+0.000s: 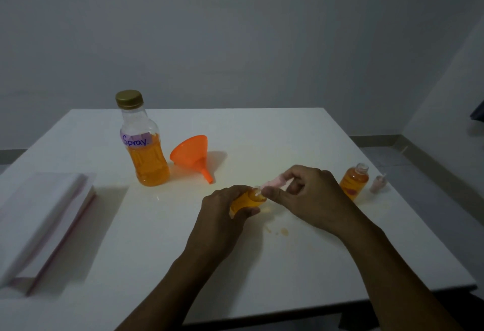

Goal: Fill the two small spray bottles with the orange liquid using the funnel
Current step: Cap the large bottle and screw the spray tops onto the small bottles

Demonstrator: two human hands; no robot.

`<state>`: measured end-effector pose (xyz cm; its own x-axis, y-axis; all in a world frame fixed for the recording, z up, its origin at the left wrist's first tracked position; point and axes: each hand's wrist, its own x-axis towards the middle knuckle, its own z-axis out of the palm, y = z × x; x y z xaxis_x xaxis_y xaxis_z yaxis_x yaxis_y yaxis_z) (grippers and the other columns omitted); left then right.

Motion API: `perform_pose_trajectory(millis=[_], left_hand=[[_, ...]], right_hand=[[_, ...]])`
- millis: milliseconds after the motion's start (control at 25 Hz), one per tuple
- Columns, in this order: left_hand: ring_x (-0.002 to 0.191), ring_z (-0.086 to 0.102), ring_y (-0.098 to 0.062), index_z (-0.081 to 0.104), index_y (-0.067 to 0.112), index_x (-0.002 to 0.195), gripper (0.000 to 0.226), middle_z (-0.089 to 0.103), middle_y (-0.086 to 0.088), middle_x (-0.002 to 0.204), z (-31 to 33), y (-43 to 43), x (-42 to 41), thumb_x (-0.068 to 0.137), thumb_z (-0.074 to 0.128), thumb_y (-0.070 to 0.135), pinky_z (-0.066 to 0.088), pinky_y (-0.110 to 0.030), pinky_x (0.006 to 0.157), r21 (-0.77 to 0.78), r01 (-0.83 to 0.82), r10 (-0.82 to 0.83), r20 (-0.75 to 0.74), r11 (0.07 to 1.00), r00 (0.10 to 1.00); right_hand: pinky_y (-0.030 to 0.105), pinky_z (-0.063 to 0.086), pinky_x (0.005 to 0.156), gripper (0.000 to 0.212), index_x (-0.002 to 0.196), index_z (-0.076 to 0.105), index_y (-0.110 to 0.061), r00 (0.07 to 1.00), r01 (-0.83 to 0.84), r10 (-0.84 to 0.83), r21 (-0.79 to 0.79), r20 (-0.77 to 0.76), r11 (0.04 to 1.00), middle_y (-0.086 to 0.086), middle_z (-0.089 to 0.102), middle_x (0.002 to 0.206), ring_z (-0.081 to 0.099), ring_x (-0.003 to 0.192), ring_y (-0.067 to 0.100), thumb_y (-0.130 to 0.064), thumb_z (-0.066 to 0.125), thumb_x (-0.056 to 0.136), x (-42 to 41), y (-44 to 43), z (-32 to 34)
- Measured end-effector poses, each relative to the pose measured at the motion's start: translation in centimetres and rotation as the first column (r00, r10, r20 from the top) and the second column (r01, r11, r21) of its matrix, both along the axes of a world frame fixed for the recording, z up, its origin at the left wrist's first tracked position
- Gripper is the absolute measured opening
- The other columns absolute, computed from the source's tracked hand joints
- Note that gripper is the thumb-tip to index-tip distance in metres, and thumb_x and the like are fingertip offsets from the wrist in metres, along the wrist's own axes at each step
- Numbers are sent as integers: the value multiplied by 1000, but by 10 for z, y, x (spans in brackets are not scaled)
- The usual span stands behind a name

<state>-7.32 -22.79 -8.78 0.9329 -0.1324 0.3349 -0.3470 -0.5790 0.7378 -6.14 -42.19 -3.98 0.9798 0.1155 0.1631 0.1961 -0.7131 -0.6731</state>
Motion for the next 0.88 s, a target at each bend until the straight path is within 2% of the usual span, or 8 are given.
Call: perform_pose_trajectory(millis=[160,240,360,480,560,640,720,880], left_hand=[[92,56,-1,66,26,118,37,69,9,114,-1,-2,2,82,70,33,34,0,76,14,-7,7,-18,1000,1000],[95,58,-4,66,27,118,36,69,9,114,-3,-3,2,83,70,34,36,-3,79,6,-3,3,-20,1000,1000],[99,59,-5,65,28,118,35,69,10,115,-5,-3,2,84,69,35,41,-8,84,-7,-1,1,-28,1000,1000],[96,59,-6,65,28,117,34,69,10,113,-6,-3,3,84,69,34,43,-10,81,11,11,-11,-16,1000,1000],[98,59,-10,64,27,119,36,68,8,115,-6,-2,3,84,69,33,41,-10,82,22,13,-13,-22,1000,1000],[100,61,-11,65,27,119,36,69,8,115,-7,-3,3,84,69,33,44,-15,85,26,24,-24,-18,999,1000],[99,60,-9,64,28,118,35,68,11,115,-6,-3,3,84,69,35,44,-14,84,16,28,-28,-28,999,999],[98,56,-6,61,31,120,36,66,10,117,-6,-3,3,85,66,38,39,-10,82,43,58,-54,-80,997,995]], right_hand=[[19,58,77,42,123,61,-33,988,-155,152,102,35,983,-12,68,109,67,95,7,-24,76,85,1,-5,-1],[20,59,74,26,109,69,-27,991,-119,113,85,65,989,-12,72,97,68,84,5,-36,75,85,2,-5,-4],[19,52,64,48,93,68,-22,997,1,1,-20,83,1000,-13,67,80,64,71,5,-65,65,73,3,-4,-5],[15,51,63,54,123,56,-37,996,-84,84,25,26,996,-21,62,105,64,80,4,-47,79,75,2,-7,-1],[13,50,65,44,120,61,-36,986,-164,162,42,44,986,-21,65,106,63,85,0,-32,79,81,3,-10,-5],[10,47,60,20,99,71,-28,986,-143,141,17,95,990,-21,67,85,63,79,-4,-39,75,83,3,-9,-10],[7,43,55,25,78,67,-28,988,-53,54,-10,147,999,-21,61,65,62,69,-6,-52,71,82,3,-5,-11],[13,49,58,40,105,66,-33,990,-115,113,21,83,993,-21,63,81,61,70,-1,-60,68,76,2,-9,-4]])
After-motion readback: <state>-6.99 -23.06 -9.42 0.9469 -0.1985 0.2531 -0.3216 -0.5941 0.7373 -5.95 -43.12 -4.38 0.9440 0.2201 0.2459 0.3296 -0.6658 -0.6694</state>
